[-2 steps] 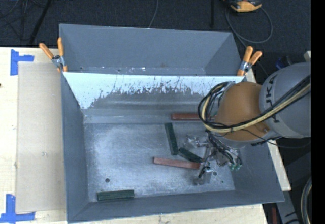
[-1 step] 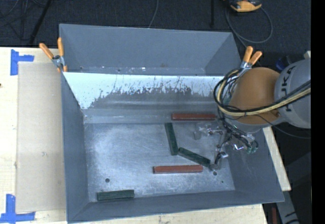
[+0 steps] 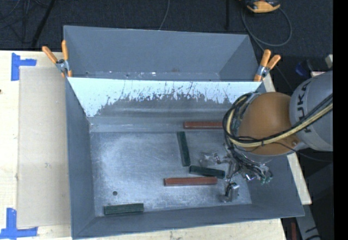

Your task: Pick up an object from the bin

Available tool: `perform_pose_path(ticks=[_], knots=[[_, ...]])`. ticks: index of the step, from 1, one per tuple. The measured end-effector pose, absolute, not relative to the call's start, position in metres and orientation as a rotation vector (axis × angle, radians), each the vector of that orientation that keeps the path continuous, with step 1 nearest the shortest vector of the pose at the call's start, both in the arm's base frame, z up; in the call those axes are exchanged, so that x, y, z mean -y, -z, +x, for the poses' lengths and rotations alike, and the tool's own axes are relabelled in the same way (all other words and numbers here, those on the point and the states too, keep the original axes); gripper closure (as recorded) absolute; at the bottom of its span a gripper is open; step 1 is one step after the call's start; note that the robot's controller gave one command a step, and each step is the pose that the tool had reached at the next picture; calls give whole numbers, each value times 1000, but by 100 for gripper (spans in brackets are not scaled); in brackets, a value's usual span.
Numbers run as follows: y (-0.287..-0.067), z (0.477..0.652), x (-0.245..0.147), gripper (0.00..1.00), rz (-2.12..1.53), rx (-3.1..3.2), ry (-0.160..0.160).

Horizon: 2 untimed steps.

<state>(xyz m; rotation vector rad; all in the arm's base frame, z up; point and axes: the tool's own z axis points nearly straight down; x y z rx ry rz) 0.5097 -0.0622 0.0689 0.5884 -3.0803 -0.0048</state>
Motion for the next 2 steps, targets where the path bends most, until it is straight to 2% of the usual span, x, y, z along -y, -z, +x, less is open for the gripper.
perform_pose_path(ticks=[1, 2], knots=[[-69, 512, 63, 100, 595, 3083, 1], [-213, 515, 67, 100, 543, 3103, -4]])
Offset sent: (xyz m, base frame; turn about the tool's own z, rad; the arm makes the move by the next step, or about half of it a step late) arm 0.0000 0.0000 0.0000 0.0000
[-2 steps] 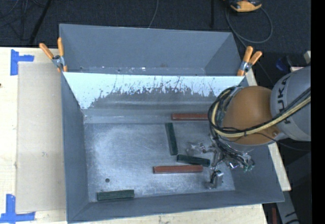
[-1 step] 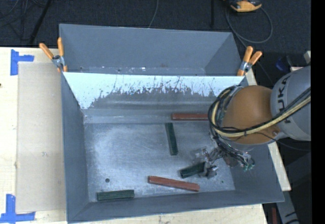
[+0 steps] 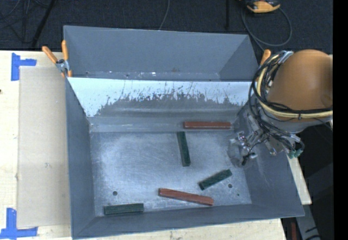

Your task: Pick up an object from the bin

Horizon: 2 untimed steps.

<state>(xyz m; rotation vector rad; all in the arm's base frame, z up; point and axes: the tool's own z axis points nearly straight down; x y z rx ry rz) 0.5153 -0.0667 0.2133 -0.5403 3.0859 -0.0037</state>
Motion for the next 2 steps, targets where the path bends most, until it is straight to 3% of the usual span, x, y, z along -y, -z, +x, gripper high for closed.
perform_pose_path(ticks=[1, 2], knots=[[-209, 514, 66, 0, -542, -3094, -1], [-87, 501, -1, 0, -906, -3016, -7]])
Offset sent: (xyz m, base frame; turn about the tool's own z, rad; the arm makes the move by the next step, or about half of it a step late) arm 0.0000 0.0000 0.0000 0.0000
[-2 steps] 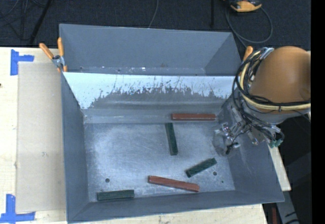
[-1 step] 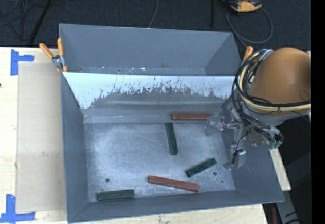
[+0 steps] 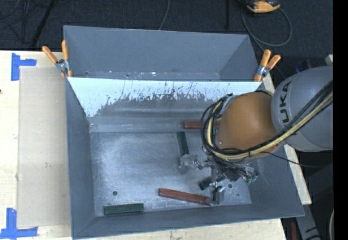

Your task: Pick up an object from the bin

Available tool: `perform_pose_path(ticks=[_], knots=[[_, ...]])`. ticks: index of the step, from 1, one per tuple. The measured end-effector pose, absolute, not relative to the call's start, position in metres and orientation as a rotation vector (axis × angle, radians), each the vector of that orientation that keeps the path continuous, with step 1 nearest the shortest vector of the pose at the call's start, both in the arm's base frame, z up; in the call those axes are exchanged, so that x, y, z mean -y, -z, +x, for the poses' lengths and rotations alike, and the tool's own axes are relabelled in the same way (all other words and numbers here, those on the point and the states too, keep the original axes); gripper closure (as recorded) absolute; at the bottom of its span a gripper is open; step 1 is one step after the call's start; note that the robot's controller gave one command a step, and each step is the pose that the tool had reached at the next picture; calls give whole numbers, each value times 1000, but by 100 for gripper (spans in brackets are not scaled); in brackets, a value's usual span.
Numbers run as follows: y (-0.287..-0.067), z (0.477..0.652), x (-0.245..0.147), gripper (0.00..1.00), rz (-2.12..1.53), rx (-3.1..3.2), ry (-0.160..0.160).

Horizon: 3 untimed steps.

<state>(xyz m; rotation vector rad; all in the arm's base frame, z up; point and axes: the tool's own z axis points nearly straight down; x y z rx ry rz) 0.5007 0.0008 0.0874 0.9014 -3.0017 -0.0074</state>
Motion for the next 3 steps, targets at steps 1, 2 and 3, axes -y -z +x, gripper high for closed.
perform_pose_path(ticks=[1, 2, 3], knots=[[-71, 480, 70, 0, 1074, 2965, -5], [-70, 477, 68, 100, 1079, 2953, 1], [-247, 488, 91, 100, 968, 2997, -6]])
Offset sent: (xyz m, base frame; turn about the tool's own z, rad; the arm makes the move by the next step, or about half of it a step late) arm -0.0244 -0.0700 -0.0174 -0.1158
